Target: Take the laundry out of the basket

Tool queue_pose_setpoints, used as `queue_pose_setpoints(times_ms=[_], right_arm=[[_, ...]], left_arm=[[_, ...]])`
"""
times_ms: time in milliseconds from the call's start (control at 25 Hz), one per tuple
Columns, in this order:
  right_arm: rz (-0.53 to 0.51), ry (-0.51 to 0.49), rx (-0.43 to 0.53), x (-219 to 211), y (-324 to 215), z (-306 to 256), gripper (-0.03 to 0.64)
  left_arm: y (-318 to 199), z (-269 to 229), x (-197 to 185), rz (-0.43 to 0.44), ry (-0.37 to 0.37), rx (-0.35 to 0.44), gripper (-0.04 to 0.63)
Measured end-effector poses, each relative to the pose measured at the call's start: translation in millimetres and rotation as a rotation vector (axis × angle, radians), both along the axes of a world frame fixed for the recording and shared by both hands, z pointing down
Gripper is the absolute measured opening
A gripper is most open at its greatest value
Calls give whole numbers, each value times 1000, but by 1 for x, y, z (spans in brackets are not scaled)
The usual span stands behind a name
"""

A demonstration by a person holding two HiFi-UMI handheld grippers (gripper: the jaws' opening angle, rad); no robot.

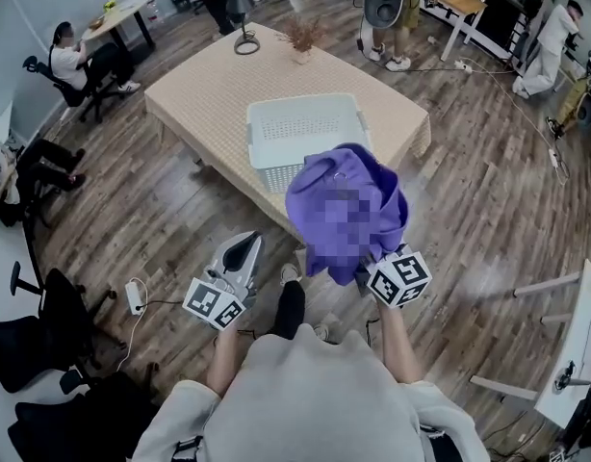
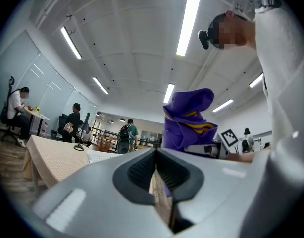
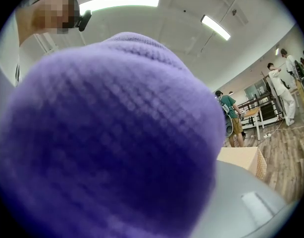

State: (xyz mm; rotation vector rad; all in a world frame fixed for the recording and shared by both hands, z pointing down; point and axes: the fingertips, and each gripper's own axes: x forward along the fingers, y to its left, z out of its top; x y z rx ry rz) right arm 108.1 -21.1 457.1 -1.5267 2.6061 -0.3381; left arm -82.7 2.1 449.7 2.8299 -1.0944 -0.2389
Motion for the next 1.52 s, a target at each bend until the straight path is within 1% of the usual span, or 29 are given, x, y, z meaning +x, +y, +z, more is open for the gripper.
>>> queue_pose_setpoints(times_ms=[240,360,480,600,720,920,1080,1280,1520], right_arm=[[6,-8,-18,-1,48,8,233],[11,-23,-15,-6,59,5,233],[17,-3,-14,-13,66,1,233],[28,24,-19,-19,70,-3,233],[35,25,-26,-25,71,-4,233],[38,13,-34,-35,69,-4,233],[59,27,-43,-33,69,-1,233],[61,4,-34,-37,70,-2,233],[58,-12,-9,-39,64,-10,233]], left_arm=[[40,-5,3,8,0,13,9],[45,-8,-1,13,1,21,9],[45,-13,-5,23,7,30,9],[42,-23,-9,33,12,45,9],[41,-32,-17,38,9,59,9],[40,-31,-28,39,23,48,9],[41,-29,-30,49,27,46,9],[40,-29,-36,53,38,40,9],[40,-37,-30,73,34,70,9]])
